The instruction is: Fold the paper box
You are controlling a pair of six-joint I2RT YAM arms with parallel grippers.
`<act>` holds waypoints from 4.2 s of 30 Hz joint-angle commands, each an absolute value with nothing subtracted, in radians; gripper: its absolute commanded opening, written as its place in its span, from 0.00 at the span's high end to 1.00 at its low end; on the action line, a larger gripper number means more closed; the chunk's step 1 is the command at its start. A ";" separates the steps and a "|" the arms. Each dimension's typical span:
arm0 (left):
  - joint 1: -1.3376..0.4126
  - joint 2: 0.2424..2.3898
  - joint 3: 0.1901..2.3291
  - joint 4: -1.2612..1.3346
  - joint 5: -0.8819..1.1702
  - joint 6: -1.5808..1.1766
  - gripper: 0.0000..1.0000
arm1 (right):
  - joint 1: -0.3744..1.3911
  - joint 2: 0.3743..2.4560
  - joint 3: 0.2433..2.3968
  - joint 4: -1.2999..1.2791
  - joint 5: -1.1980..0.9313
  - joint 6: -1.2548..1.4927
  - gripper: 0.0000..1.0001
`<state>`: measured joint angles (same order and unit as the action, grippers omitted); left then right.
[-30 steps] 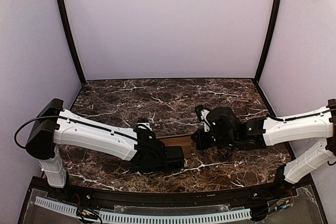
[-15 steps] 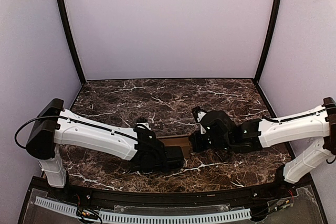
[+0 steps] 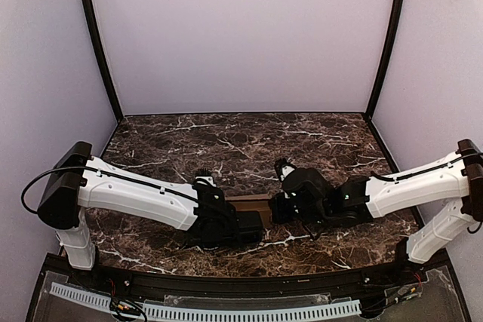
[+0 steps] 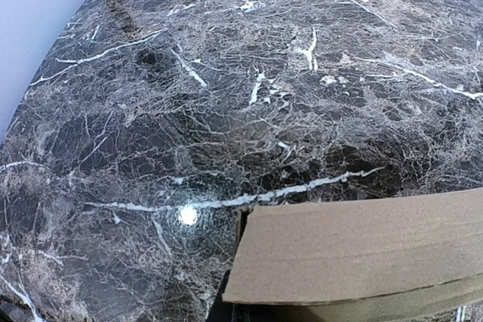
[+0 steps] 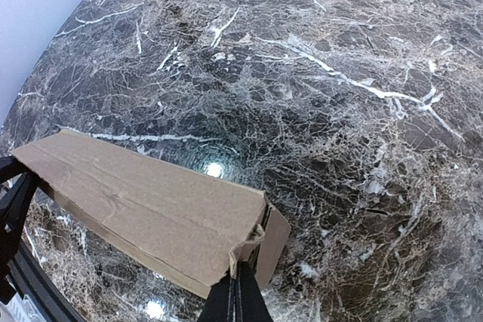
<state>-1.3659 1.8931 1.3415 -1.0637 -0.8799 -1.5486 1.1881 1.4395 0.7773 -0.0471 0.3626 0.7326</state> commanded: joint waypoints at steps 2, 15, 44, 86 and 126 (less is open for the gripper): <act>-1.365 1.921 1.322 -1.079 -0.771 -1.534 1.00 | 1.237 1.505 0.731 -0.101 0.310 0.787 1.00; -1.365 1.914 1.330 -1.110 -0.767 -1.494 1.00 | 1.248 1.467 0.768 -0.138 0.356 0.783 0.96; -1.365 1.766 1.325 -1.093 -0.674 -1.257 0.48 | 1.248 1.262 0.789 -0.206 0.375 0.676 0.62; -1.359 1.260 0.950 -0.453 -0.421 -0.714 0.85 | 1.191 1.409 0.894 -0.086 0.233 0.610 0.84; -1.216 1.219 0.724 -0.230 -0.266 -0.674 0.99 | 1.185 1.440 0.865 -0.058 0.210 0.641 1.00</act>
